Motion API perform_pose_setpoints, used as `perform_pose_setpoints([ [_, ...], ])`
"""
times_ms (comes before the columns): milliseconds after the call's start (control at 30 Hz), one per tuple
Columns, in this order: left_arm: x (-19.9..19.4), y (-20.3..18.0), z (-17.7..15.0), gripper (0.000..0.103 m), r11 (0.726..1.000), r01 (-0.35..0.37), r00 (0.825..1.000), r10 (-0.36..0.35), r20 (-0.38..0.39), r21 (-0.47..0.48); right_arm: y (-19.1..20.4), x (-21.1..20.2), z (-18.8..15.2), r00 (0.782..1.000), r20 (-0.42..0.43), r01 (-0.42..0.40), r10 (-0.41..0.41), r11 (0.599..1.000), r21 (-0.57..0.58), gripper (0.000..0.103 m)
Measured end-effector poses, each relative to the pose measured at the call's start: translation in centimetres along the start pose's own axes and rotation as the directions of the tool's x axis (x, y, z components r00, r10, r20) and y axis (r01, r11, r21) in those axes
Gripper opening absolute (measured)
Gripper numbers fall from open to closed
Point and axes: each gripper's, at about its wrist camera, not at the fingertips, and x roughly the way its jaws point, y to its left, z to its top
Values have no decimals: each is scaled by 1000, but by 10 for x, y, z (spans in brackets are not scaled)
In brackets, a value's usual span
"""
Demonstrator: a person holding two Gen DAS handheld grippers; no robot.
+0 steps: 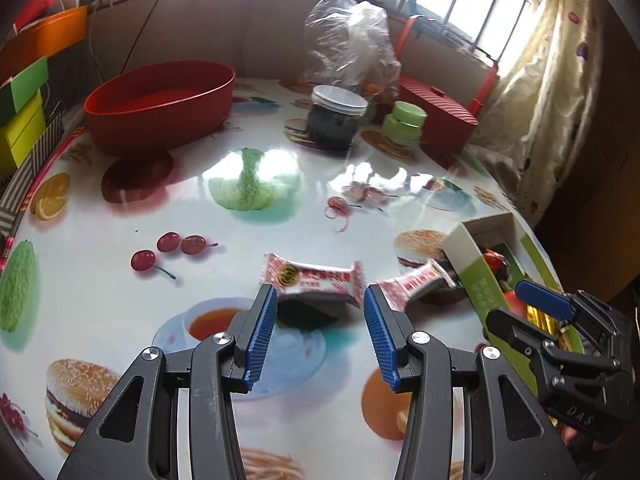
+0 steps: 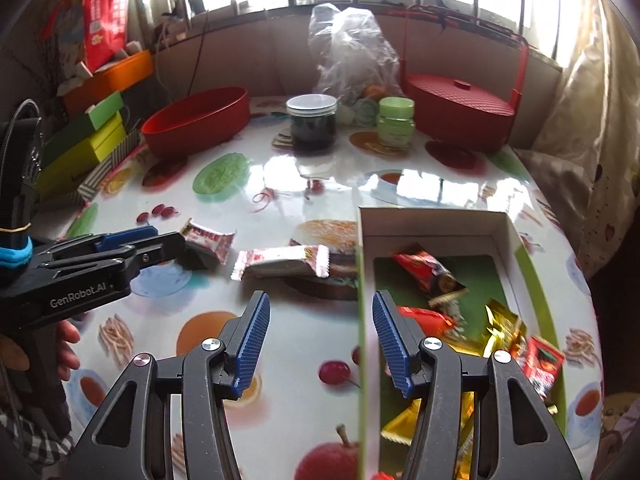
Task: Organize snacks
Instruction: 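Move the left tool to a white wrapped candy while the right tool reaches another white candy, then grasp a white candy with the left tool while the right tool grasps another white candy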
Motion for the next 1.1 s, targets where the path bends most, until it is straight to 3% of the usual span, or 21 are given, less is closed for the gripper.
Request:
perform_pose_setpoints([
  [333,28,4,17,46,999,-33,999,32,-35,-22,16,33,25,999,-26,21,-22,999,-46,53],
  [467,38,4,19,46,998,-65,996,64,-62,-8,24,48,32,997,-39,61,-65,994,-95,53],
  [633,39,3,20,46,999,-51,997,52,-63,12,33,64,36,992,-51,106,-115,982,-155,54],
  [800,39,1,20,47,999,-33,996,37,-79,41,35,70,39,992,-56,106,-116,982,-158,54],
  [1100,32,1,13,47,995,-32,994,41,-97,94,41,67,31,995,-87,32,-49,983,-180,54],
])
